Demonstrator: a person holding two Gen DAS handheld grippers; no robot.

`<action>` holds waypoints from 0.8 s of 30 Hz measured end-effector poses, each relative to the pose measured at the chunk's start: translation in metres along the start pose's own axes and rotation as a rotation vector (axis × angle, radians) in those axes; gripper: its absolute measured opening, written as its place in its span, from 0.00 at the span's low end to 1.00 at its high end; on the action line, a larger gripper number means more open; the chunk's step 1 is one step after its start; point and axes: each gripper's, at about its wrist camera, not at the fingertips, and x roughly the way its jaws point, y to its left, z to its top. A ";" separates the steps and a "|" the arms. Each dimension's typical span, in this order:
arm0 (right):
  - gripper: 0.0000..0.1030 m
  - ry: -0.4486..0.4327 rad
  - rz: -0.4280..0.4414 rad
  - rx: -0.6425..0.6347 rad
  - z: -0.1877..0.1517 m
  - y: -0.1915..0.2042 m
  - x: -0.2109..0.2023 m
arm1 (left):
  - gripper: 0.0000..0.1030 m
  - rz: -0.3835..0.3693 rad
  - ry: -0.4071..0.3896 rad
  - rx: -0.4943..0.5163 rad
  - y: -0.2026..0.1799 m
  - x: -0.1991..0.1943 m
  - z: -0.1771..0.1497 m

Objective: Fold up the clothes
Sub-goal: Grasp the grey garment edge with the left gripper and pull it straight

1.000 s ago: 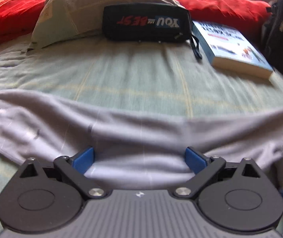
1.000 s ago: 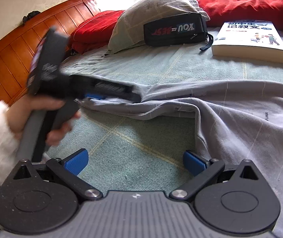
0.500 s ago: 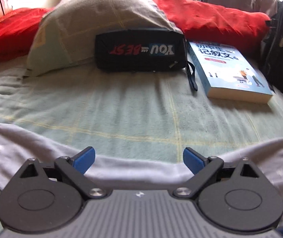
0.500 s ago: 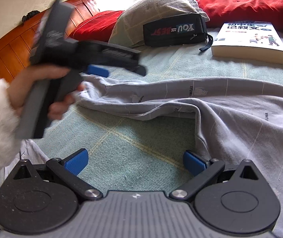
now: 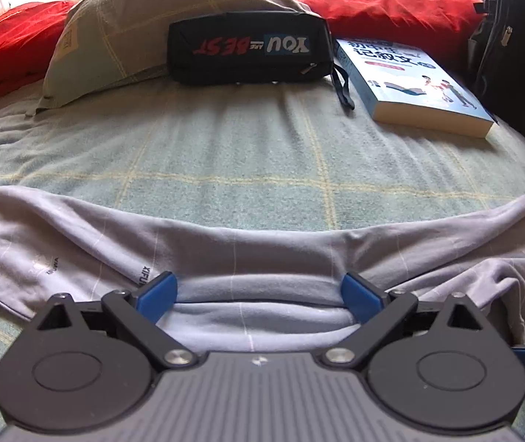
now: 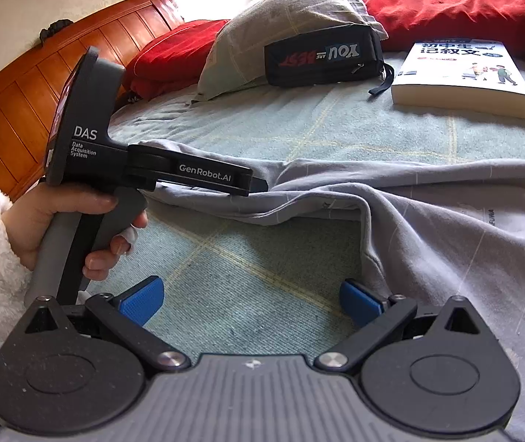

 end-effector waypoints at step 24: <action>1.00 -0.007 0.007 0.010 -0.002 0.002 0.000 | 0.68 -0.232 -0.003 0.272 -0.036 0.019 0.029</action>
